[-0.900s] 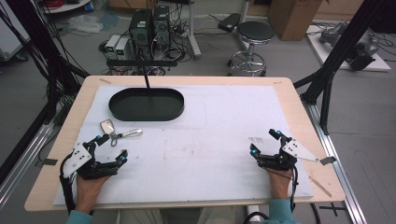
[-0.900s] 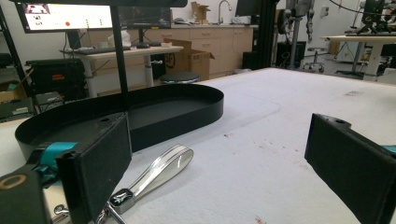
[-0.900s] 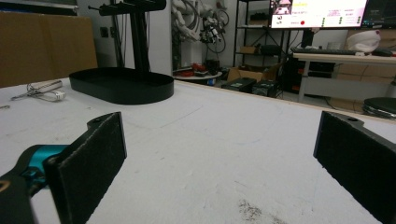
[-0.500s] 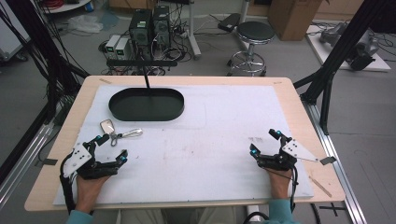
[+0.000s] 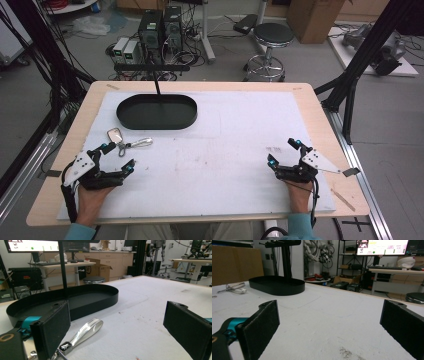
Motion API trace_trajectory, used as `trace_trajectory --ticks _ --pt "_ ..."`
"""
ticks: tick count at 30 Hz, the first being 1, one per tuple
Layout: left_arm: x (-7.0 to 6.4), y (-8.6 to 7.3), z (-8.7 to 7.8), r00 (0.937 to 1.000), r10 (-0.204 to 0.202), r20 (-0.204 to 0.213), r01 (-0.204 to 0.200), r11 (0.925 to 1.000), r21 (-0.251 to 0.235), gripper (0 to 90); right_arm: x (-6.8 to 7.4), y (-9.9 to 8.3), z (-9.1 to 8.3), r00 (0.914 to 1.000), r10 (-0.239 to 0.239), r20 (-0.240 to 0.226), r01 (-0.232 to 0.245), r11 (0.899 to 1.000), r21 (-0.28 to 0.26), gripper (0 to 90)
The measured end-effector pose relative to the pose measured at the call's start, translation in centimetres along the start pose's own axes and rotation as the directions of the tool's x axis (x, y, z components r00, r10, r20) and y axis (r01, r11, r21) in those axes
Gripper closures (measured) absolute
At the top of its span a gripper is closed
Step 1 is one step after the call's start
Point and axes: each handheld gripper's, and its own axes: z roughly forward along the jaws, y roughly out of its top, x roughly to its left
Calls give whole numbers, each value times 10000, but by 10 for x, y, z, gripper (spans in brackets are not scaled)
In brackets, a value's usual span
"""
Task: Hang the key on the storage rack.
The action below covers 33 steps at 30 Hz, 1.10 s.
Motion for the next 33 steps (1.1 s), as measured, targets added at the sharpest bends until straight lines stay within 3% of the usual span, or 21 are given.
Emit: trace_trajectory --ticks 4,8,12,19,23,27,31,32,33 --pt "8 14 -1 9996 260 86 -261 9995 166 70 0 0 0 10000 1 -17 -1 10000 -9 18" --pt "17 29 1 9980 516 353 -538 9966 632 68 -1 0 0 10000 -39 -10 39 10000 -18 18" --pt "24 42 4 9946 870 568 -938 9870 1309 68 -1 0 0 10000 -14 -5 14 10000 -25 18" --pt "37 57 12 9922 1071 638 -1179 9725 2011 68 0 0 0 10000 -34 -4 34 10000 -25 18" --pt "45 67 19 9911 1110 732 -1266 9558 2655 68 -1 0 0 10000 -68 10 68 10000 -50 18" --pt "54 78 26 9878 1308 848 -1517 9314 3310 68 0 0 0 10000 -9 7 9 10000 -27 18" --pt "62 85 32 9832 1523 1004 -1799 9003 3964 68 0 0 0 10000 35 -25 -35 10000 -34 18" --pt "64 87 35 9812 1634 1024 -1916 8856 4230 68 -1 0 0 10000 33 -21 -33 10000 -27 18" --pt "65 87 36 9799 1666 1096 -1981 8770 4378 68 -1 0 0 10000 32 -17 -32 10000 -28 18"
